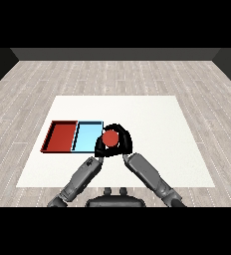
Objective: Pick the red can and put it in the red box
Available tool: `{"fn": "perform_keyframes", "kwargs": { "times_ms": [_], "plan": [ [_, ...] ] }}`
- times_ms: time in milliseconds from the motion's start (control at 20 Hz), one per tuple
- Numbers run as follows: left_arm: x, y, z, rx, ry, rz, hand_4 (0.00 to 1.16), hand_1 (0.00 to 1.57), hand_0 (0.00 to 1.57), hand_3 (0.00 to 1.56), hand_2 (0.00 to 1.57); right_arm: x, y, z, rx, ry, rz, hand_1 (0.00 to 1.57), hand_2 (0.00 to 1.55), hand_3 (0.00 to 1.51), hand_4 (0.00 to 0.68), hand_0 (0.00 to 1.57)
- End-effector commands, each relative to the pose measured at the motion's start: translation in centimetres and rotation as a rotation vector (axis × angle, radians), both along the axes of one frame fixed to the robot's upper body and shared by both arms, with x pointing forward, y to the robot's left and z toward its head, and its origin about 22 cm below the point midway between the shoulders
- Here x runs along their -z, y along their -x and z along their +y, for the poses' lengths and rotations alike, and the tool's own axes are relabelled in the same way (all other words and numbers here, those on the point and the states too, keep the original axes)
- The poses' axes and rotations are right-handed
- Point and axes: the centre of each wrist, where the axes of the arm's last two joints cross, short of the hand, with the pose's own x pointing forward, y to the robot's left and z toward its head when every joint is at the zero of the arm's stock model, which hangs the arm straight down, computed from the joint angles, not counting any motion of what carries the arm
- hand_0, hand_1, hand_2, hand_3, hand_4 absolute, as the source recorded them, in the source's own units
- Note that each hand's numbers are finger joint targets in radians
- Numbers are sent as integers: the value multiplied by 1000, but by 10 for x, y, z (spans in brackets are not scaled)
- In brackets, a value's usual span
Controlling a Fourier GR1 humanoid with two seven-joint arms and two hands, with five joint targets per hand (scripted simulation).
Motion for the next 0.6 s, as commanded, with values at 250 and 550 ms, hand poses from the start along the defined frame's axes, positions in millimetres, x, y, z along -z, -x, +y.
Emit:
{"fn": "perform_keyframes", "kwargs": {
  "times_ms": [250, 550],
  "plan": [
    [-7, 7, -19, -29, 17, -53, 1141, 1571, 1571, 1507, 1571, 3, 2, 1, -9, 85, 63, 0, 0, 0, 0, 0],
    [-1, 7, -7, -24, 1, -71, 1136, 1571, 1571, 1497, 1571, 11, 8, -14, 30, 56, 78, 0, 0, 0, 0, 0]
  ]
}}
